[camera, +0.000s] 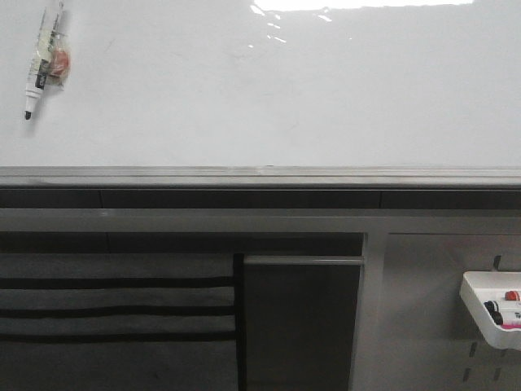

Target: Write number 3 on whiteboard

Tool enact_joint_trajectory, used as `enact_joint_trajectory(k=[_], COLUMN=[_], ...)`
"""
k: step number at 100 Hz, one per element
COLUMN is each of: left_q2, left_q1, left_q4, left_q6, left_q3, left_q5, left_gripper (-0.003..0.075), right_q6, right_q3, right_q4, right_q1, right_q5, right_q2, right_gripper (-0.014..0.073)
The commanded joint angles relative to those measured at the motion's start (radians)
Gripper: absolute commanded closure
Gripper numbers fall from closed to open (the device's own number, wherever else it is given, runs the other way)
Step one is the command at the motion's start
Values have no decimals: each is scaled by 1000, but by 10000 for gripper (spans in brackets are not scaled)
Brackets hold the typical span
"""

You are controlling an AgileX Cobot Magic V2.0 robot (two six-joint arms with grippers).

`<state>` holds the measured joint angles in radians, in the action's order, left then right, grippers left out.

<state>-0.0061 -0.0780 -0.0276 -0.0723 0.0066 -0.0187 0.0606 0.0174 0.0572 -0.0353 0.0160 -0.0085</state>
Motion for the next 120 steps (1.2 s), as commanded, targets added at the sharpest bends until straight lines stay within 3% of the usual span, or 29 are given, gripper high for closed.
enact_joint_trajectory(k=[1,61,82,93,120], left_q2=[-30,-30,-30,-26,121], left_q1=[4,4,4,4,4], left_q4=[-7,-7,-88,-88,-20], left_q6=[10,12,12,12,12], left_q3=[1,1,-47,-141,-453], left_q5=[85,86,82,19,-334], left_gripper=[738,738,738,738,738], right_q6=[-4,-4,-4,-9,-106], right_q3=[21,21,-16,-105,-406], right_q4=[0,0,0,-9,-11], right_q1=[8,8,8,8,8], right_q5=[-83,-85,-60,66,311], right_q2=[-21,-21,-21,-20,99], right_gripper=[660,660,660,660,660])
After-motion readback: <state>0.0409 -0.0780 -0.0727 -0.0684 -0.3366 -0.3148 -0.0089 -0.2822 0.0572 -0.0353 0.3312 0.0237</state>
